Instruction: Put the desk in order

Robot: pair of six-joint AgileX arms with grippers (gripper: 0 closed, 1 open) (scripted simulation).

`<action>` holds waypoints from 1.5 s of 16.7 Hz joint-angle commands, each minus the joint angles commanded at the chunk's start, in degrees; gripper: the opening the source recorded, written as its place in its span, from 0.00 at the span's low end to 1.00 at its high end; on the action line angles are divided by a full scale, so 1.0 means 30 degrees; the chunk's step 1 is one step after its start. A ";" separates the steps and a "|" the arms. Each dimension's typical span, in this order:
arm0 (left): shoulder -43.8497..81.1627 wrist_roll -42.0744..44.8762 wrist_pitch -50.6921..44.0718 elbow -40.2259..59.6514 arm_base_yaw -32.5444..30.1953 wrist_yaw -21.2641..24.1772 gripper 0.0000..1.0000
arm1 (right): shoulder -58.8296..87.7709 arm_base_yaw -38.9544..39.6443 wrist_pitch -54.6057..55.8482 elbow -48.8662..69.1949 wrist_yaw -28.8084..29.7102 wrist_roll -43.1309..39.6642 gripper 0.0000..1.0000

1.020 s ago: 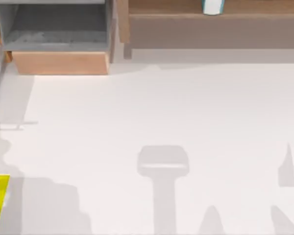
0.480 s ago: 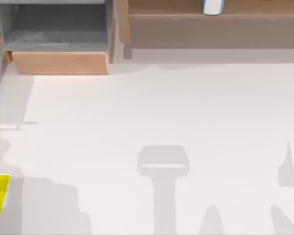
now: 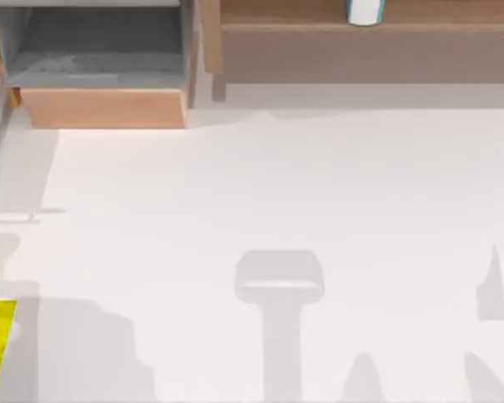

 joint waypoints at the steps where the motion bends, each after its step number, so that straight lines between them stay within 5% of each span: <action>1: 0.0036 0.0710 0.0759 0.0017 0.0220 0.0303 1.00 | 0.0000 0.0000 0.0000 0.0000 0.0000 0.0000 1.00; 7: 0.1682 0.7177 0.9227 -0.0644 0.2811 0.3310 1.00 | 0.0000 0.0000 0.0000 0.0000 0.0000 0.0000 1.00; 16: 0.5809 1.6719 2.7962 -0.3109 0.7959 0.8125 1.00 | 0.0000 0.0000 0.0000 0.0000 0.0000 0.0000 1.00; 21: 0.7344 2.1046 3.7053 -0.3417 0.9148 1.0391 1.00 | 0.0000 0.0000 0.0000 0.0000 0.0000 0.0000 1.00; 25: 0.8802 2.3510 4.1368 -0.3893 0.9249 1.2072 1.00 | 0.0000 0.0000 0.0000 0.0000 0.0000 0.0000 1.00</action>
